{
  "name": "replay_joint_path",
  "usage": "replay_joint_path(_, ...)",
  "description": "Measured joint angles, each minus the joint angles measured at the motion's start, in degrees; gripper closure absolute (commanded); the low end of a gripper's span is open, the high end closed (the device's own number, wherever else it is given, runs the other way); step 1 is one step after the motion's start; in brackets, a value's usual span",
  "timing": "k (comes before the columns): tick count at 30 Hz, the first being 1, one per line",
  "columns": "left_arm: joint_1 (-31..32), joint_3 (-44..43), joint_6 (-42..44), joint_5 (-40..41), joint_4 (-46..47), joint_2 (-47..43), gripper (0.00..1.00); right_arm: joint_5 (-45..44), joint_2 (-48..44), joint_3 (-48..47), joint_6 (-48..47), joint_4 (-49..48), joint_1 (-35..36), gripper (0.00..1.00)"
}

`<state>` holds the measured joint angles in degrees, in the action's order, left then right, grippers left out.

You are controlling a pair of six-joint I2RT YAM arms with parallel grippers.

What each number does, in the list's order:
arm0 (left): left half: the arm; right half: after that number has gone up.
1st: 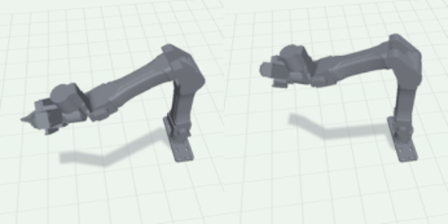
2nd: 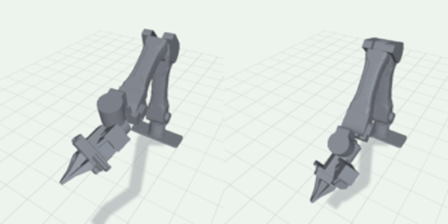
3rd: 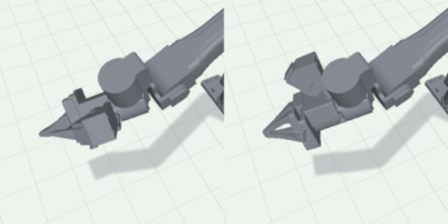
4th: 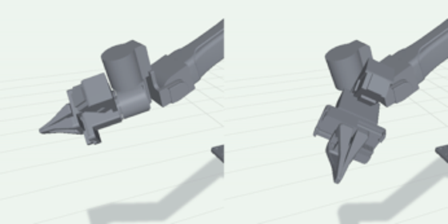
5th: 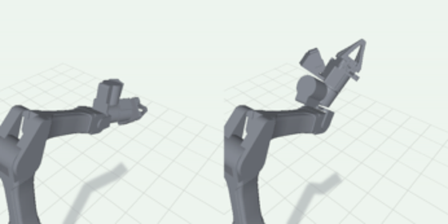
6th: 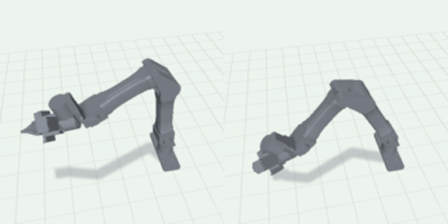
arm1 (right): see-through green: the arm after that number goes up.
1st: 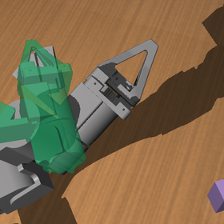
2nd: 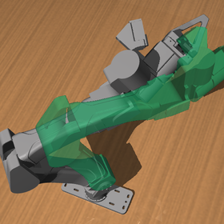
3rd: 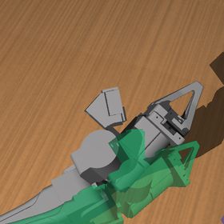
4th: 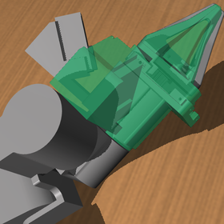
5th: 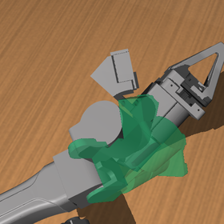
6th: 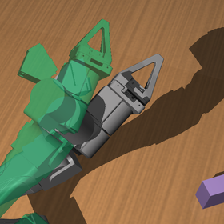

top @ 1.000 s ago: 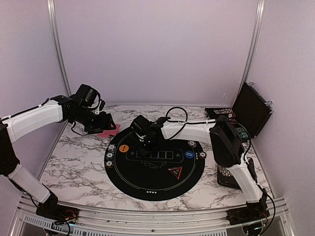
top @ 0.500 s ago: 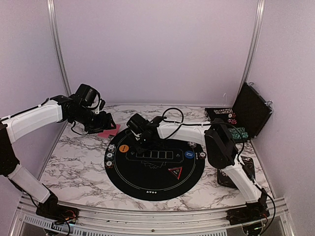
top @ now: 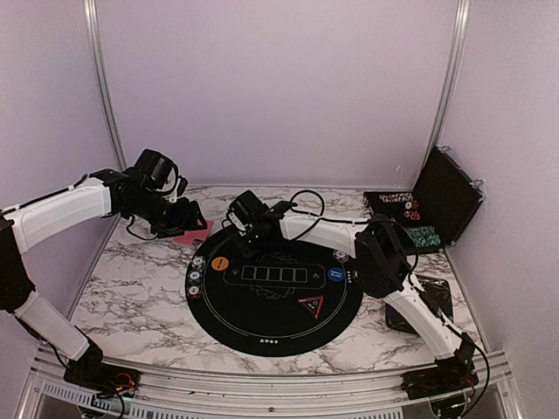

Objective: Distribute texas hold em gaming equipment
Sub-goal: Move the pile of poker chips to the dealer area.

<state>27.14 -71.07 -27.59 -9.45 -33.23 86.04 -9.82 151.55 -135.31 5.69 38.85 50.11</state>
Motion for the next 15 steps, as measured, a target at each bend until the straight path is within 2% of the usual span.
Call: replay_joint_path(15,0.0,0.0,0.0,-1.2,0.5,1.2,0.27,0.1,4.6,-4.7,-6.8,-7.7,-3.7,0.76)
